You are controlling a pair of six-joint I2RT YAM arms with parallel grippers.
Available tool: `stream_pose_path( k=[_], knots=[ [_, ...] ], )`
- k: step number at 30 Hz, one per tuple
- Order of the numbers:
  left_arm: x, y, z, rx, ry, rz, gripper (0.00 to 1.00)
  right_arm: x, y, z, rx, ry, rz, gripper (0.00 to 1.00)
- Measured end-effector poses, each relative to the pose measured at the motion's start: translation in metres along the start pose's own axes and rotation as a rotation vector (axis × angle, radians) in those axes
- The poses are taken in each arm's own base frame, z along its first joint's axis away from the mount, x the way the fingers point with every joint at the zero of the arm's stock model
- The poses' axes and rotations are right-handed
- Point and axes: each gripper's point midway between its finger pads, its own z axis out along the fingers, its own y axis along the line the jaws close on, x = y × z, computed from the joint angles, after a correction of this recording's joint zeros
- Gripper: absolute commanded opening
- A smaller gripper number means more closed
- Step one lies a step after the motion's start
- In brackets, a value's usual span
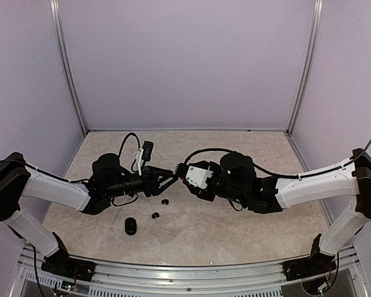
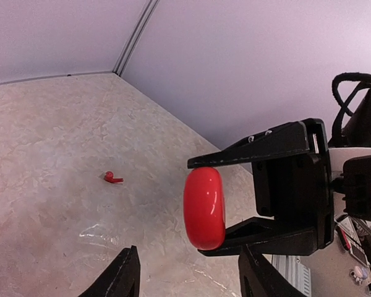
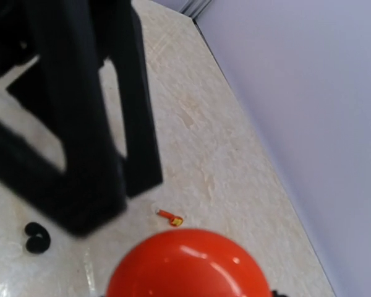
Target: Insert the wireless bluetooth earbuds into the charging case
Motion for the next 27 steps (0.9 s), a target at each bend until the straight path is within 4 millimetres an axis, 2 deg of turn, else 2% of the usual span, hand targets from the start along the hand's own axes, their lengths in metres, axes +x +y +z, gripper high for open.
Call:
stream_pose_path(
  k=[4,11,19,23,27],
  knots=[
    [0.006,-0.007,0.009,0.022,0.018,-0.007,0.53,-0.003,0.001,0.0,0.006,-0.005,-0.005,0.49],
    [0.011,-0.015,0.023,0.046,0.033,-0.026,0.45,-0.008,0.004,-0.002,0.012,-0.014,-0.017,0.49],
    [0.007,-0.014,0.03,0.047,0.025,-0.043,0.3,-0.01,0.004,-0.003,0.027,-0.017,-0.019,0.52],
    [0.008,-0.016,0.032,0.054,0.024,-0.042,0.19,-0.008,0.005,-0.003,0.03,-0.012,-0.019,0.62],
    [0.007,-0.015,0.032,0.05,0.023,-0.041,0.13,-0.008,0.005,-0.004,0.037,-0.02,-0.013,0.77]
  ],
)
